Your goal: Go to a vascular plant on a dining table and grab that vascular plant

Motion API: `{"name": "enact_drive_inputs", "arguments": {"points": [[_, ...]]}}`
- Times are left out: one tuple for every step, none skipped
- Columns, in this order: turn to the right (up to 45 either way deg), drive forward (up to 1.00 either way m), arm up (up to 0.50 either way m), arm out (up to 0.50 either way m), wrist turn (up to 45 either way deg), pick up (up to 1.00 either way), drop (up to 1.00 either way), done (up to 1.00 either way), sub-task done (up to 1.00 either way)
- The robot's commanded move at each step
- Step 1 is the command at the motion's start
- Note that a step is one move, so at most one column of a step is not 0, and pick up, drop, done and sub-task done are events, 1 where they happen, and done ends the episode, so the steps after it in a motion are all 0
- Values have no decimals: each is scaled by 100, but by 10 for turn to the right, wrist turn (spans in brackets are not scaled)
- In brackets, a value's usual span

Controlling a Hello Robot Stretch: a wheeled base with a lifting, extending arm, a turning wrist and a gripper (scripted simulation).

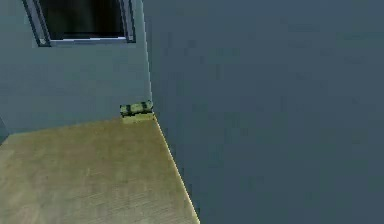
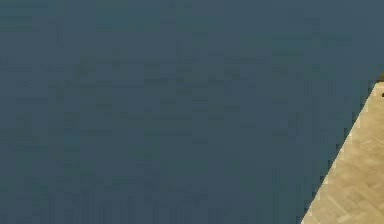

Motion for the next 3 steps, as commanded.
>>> {"name": "enact_drive_inputs", "arguments": {"points": [[-450, 0, 0, 0, 0, 0, 0, 0, 0], [-240, 0, 0, 0, 0, 0, 0, 0, 0], [0, 100, 0, 0, 0, 0, 0, 0, 0]]}}
